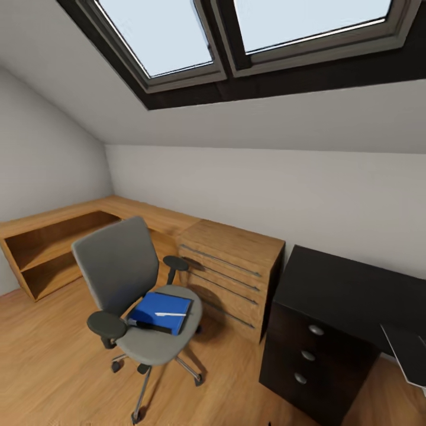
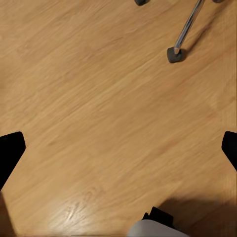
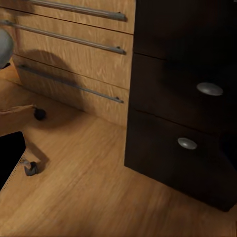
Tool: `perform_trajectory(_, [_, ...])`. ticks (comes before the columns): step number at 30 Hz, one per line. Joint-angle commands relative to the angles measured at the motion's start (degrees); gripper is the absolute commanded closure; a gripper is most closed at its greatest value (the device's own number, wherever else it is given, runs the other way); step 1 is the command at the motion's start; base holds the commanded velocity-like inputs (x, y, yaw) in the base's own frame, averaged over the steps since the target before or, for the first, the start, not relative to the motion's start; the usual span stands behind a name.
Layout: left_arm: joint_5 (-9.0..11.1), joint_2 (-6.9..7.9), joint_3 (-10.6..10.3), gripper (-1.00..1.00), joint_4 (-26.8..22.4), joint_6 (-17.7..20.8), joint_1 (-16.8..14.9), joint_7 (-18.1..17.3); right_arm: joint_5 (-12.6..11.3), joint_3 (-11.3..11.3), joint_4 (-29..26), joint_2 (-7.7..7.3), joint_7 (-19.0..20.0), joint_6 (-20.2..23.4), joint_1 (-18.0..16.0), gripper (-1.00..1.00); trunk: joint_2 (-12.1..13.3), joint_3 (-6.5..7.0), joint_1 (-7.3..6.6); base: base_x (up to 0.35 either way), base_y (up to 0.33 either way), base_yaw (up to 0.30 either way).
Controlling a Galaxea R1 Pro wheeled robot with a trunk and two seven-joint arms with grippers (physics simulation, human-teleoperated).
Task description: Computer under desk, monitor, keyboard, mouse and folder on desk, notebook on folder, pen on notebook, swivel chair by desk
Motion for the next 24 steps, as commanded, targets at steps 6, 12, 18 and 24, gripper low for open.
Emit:
perform_trajectory(6, [0.24, 0.02, -0.1, -1.0, 0.02, -0.11, -0.04, 0.12, -0.16, 0.57, 0.16, -0.01, -0.31, -0.15, -0.05, -1.0, -0.04, -0.07, 0.0, 0.0, -0.002, 0.285])
perform_trajectory(12, [0.24, -0.01, -0.03, -1.0, 0.01, -0.1, -0.04, 0.05, -0.11, 0.6, 0.18, 0.03, -0.24, -0.15, -0.05, -1.0, -0.04, -0.07, 0.0, 0.0, 0.0, 0.285])
perform_trajectory(18, [0.24, -0.01, -0.03, -1.0, 0.01, -0.1, -0.04, 0.04, -0.18, 0.54, 0.18, 0.01, -0.22, -0.15, -0.05, -1.0, -0.04, -0.07, 0.0, 0.049, 0.0, 0.286])
perform_trajectory(24, [0.24, -0.01, -0.1, -1.0, 0.01, -0.03, -0.04, 0.03, -0.22, 0.55, 0.18, 0.03, -0.24, 0.39, -0.05, -1.0, -0.04, -0.07, 0.0, 0.184, 0.0, 0.286])
